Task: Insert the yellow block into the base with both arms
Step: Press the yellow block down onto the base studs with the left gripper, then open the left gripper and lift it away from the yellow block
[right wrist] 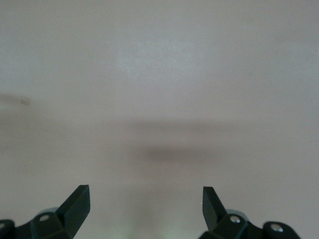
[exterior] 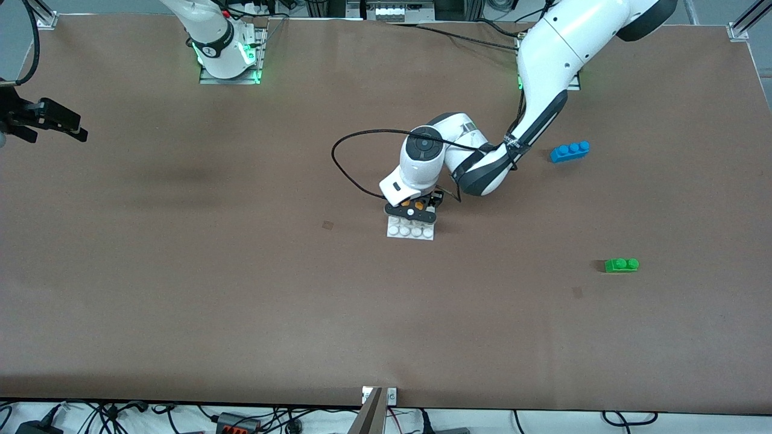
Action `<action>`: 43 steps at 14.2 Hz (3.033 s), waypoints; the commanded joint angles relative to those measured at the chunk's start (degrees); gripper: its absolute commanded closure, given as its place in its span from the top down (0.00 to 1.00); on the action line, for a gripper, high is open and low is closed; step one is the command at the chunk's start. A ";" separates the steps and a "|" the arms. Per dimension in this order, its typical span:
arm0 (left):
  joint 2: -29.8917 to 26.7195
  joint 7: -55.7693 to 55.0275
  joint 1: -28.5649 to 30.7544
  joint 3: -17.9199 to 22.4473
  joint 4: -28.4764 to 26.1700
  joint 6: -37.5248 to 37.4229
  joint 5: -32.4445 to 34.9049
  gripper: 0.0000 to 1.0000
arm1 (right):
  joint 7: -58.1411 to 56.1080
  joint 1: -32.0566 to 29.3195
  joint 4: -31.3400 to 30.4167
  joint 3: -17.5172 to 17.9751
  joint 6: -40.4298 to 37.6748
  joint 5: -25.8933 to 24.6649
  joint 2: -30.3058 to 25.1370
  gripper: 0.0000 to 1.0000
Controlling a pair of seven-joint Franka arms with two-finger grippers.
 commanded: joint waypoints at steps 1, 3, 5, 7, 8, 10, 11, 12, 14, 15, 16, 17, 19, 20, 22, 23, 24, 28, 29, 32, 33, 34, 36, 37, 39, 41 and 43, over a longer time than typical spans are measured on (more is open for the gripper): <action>0.95 -1.37 0.54 -0.56 -0.10 -0.43 1.78 0.57 | 0.35 0.34 1.15 0.08 -1.23 -0.64 0.05 1.00; 0.95 -1.37 0.81 -0.48 -0.10 -0.43 1.78 0.57 | 0.35 0.26 1.15 -0.01 -1.23 -0.55 0.05 1.00; 0.95 -1.29 0.98 -0.48 -0.18 -0.51 1.78 0.57 | 0.35 0.25 1.15 -0.01 -1.31 -0.55 0.05 1.00; 0.78 -1.29 1.25 -0.56 -0.18 -0.86 2.05 0.57 | 0.35 0.34 1.15 -0.01 -1.31 -0.55 0.05 1.00; 0.78 -1.29 1.25 -0.48 -0.18 -1.13 2.05 0.57 | 0.35 0.26 1.15 -0.01 -1.23 -0.55 0.05 1.00; 0.60 -1.20 1.60 -0.56 -0.10 -1.74 2.13 0.57 | 0.35 0.25 1.15 -0.01 -1.31 -0.64 0.05 1.00; 0.77 -1.29 1.51 -0.56 -0.10 -1.75 2.05 0.57 | 0.35 0.25 1.15 -0.01 -1.31 -0.55 0.05 1.00; 0.78 -1.20 1.51 -0.56 -0.18 -1.75 2.13 0.57 | 0.35 0.25 1.15 -0.01 -1.31 -0.64 0.05 1.00; 0.95 -1.29 1.51 -0.48 -0.18 -1.83 2.13 0.57 | 0.35 0.25 1.15 -0.01 -1.23 -0.64 0.05 1.00; 0.95 -1.29 1.51 -0.48 -0.18 -1.83 2.31 0.56 | 0.35 0.25 1.15 -0.01 -1.31 -0.55 0.05 1.00; 0.95 -1.20 1.51 -0.48 -0.18 -1.75 2.31 0.56 | 0.35 0.25 1.15 -0.01 -1.31 -0.64 0.05 1.00; 1.04 -1.37 1.42 -0.48 -0.18 -1.83 3.09 0.56 | 0.35 0.25 1.15 -0.01 -1.31 -0.64 0.05 1.00; 1.04 -1.37 1.42 -0.48 -0.18 -1.83 3.45 0.57 | 0.35 0.25 1.15 -0.01 -1.31 -0.64 0.05 1.00; 1.13 -1.37 1.42 -0.56 -0.18 -1.75 3.37 0.68 | 0.35 0.25 1.15 -0.01 -1.31 -0.64 0.05 1.00; 0.78 -1.55 1.51 -0.56 0.25 -2.18 3.37 1.00 | 0.35 0.25 1.15 -0.01 -1.31 -0.64 0.05 1.00; 0.69 -1.55 1.51 -0.83 0.86 -3.32 3.37 1.00 | 0.35 0.25 1.15 -0.01 -1.31 -0.64 0.05 1.00; 0.34 -1.55 1.86 -1.35 1.65 -4.81 3.19 1.00 | 0.35 0.25 1.15 -0.01 -1.31 -0.55 0.05 1.00; -0.45 -0.85 6.51 -5.48 5.79 -13.07 2.75 1.00 | 0.35 0.25 1.15 -0.01 -1.31 -0.64 0.05 1.00; -1.41 -0.41 7.65 -5.49 5.79 -13.78 2.66 1.00 | 0.35 0.17 1.15 -0.01 -1.31 -0.64 0.05 1.00; -4.31 0.65 11.61 -5.31 5.79 -15.53 2.14 1.00 | 0.35 0.17 1.15 -0.01 -1.31 -0.64 0.14 1.00; -5.63 0.82 12.40 -5.22 5.88 -17.81 2.13 1.00 | 0.35 0.17 1.15 -0.10 -1.31 -0.64 0.05 1.00; -7.64 2.13 13.28 -4.87 5.71 -19.74 2.13 1.00 | 0.35 0.17 1.15 -0.01 -1.31 -0.64 0.05 1.00; -10.55 10.36 14.78 -3.82 5.44 -23.00 1.35 1.00 | 0.35 0.17 1.15 -0.10 -1.31 -0.55 0.14 1.00; -12.65 13.80 15.13 -2.77 5.18 -24.49 -0.83 1.00 | 0.35 0.17 1.15 -0.10 -1.31 -0.64 0.05 1.00; -16.08 19.16 15.13 0.13 4.57 -26.34 -3.74 1.00 | 0.35 0.17 1.15 -0.10 -1.31 -0.64 0.14 1.00; -19.16 24.36 16.10 2.50 3.86 -28.02 -7.86 1.00 | 0.35 0.17 1.15 -0.10 -1.31 -0.55 0.14 1.00; -23.81 27.53 16.10 6.80 1.94 -30.13 -14.80 1.00 | 0.35 0.17 1.15 -0.10 -1.31 -0.64 0.14 1.00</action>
